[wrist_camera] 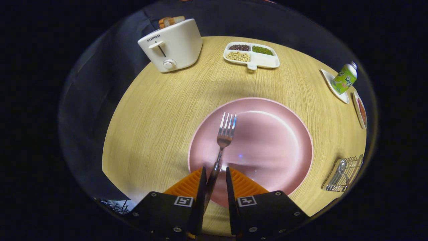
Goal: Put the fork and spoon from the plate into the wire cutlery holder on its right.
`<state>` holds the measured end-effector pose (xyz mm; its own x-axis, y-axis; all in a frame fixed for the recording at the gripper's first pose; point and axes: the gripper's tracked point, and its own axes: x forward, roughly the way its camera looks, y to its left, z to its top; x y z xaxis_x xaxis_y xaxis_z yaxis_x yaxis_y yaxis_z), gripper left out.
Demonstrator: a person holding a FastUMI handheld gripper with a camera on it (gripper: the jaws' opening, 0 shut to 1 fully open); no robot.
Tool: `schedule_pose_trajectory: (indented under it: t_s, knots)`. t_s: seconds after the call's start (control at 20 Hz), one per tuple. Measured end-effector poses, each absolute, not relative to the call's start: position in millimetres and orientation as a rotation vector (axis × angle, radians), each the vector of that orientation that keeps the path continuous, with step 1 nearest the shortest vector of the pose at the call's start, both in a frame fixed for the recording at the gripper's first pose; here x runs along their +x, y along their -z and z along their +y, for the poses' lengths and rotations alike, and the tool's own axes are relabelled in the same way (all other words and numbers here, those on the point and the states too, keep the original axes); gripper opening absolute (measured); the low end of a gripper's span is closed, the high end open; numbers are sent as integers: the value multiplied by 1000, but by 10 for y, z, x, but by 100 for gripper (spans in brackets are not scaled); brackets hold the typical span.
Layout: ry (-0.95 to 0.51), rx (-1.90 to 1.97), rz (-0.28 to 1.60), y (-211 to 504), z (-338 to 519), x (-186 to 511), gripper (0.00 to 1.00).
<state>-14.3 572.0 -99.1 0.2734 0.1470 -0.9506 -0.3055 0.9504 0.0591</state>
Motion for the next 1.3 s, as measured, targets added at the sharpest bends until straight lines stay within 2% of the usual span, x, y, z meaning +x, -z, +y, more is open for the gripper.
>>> schedule_pose_trajectory:
  t_s: [0.05,0.1,0.3,0.5,0.95,1.3]
  knots:
    - [-293,-155,1277,1011,5681,-163,30]
    - [-272,-164,1293,1043,5630,-179,20]
    - [-251,-125,1307,1045,5569,-129,8]
    - [-240,-49,1305,950,5442,-107,5]
    - [-232,111,1185,440,5049,21,5]
    - [-125,158,1060,-247,4189,25,5]
